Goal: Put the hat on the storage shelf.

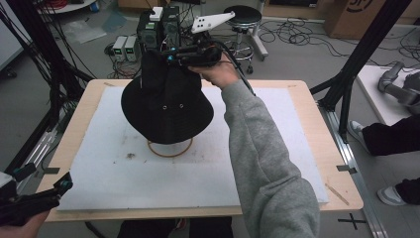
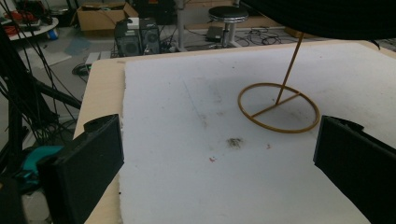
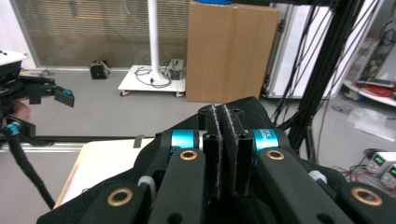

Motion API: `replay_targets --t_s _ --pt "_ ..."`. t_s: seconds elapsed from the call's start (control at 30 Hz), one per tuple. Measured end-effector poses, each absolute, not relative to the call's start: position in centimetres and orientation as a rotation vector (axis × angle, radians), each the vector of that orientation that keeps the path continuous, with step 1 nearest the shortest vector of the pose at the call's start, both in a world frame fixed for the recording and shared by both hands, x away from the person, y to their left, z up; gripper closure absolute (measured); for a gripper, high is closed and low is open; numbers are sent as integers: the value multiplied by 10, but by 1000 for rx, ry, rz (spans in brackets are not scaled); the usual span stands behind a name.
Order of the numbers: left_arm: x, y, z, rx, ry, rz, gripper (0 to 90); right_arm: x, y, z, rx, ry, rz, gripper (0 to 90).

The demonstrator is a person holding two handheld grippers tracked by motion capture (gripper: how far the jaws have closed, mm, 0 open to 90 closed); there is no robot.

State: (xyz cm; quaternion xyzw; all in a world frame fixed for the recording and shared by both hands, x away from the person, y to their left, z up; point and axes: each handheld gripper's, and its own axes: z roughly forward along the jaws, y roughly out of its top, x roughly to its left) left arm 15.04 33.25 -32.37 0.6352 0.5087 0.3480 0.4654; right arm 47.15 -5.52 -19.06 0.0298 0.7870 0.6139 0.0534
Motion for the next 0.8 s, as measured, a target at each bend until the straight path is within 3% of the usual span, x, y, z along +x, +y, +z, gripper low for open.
replay_targets --t_s 0.8 --pt "155 329 -328 1575 1255 838 20 470 -42 -217 122 2479 1924 870"
